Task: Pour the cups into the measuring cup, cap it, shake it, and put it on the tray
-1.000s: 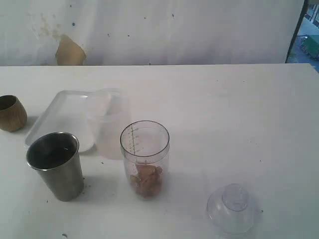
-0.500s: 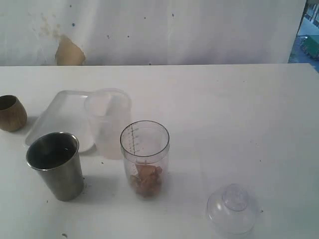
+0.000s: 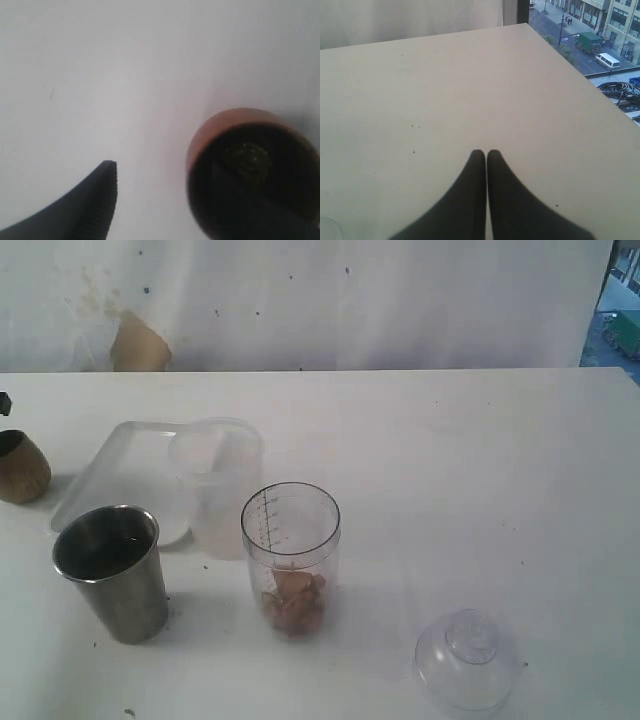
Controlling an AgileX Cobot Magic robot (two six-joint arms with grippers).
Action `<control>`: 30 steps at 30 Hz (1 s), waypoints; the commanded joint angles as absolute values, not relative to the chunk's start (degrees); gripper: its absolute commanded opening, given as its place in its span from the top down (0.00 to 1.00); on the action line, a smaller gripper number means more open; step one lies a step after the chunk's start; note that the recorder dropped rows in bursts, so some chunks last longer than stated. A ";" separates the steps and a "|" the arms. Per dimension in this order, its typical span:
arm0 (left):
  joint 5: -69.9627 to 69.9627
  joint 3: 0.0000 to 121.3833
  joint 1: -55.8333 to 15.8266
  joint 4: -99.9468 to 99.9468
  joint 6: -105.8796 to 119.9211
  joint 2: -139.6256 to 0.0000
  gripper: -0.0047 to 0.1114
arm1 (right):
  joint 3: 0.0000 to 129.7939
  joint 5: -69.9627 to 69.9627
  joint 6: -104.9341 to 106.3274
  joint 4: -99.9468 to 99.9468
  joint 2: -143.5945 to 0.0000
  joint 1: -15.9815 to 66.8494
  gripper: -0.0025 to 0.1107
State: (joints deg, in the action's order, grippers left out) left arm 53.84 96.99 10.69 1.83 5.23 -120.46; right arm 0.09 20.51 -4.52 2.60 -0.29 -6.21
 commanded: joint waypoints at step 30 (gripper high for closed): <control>69.96 78.75 7.18 -0.56 13.74 -108.17 0.96 | 0.00 20.11 -4.76 2.76 0.00 -6.45 0.97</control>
